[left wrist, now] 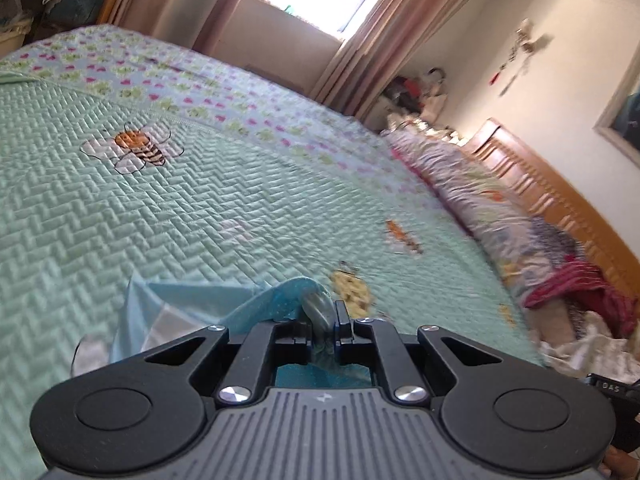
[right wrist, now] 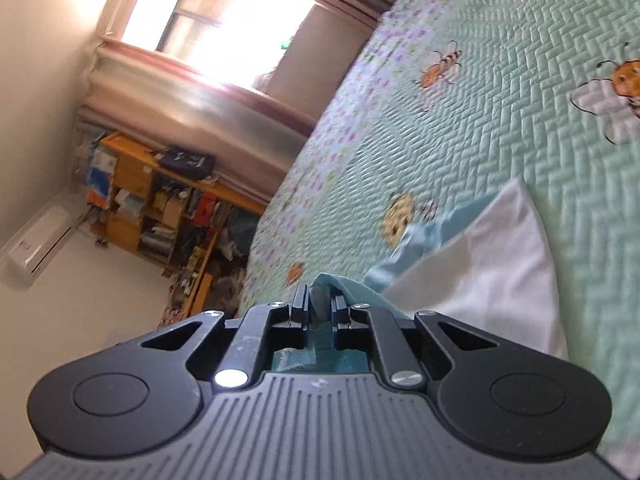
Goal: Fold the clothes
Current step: 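Lift the hem with both tools and fold it over the jacket body toward the collar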
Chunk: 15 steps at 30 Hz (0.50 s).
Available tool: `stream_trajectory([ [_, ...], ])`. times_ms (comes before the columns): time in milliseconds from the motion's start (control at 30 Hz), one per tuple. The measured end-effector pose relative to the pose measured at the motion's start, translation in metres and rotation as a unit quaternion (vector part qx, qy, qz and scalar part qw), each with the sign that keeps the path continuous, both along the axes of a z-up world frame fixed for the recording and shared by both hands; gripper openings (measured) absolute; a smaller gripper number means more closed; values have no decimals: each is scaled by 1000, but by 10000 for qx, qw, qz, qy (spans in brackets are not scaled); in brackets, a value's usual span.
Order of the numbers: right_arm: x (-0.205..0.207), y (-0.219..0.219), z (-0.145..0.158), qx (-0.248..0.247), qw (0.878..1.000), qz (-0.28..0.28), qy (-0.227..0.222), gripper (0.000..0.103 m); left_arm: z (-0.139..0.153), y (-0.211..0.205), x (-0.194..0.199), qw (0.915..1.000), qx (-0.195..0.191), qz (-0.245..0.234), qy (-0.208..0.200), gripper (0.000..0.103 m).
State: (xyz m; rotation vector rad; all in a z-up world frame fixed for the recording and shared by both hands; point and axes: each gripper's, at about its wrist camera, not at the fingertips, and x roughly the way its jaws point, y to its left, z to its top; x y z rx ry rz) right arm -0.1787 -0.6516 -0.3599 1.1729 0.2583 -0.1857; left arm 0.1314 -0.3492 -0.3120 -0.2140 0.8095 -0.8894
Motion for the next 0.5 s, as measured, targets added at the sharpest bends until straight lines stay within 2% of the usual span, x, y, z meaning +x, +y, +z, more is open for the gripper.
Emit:
stream_trajectory([
  [133, 40, -35, -33, 225, 9995, -146, 164, 11, -30, -32, 32, 9988, 470, 56, 126, 11],
  [233, 63, -51, -58, 347, 9985, -199, 376, 11, -53, -52, 51, 9960, 860, 97, 241, 21],
  [333, 77, -62, -85, 648, 9962, -247, 530, 17, -76, -73, 69, 9914, 1250, 138, 356, 42],
  [400, 74, -71, -96, 887, 9944, -382, 417, 25, -74, -71, 74, 9922, 1203, 140, 290, 54],
  [467, 62, -77, -94, 873, 9944, -589, 119, 26, -65, -64, 77, 9936, 1100, 220, 125, 82],
  [500, 56, -80, -90, 812, 9942, -706, -2, 29, -60, -59, 81, 9934, 1090, 351, 80, 85],
])
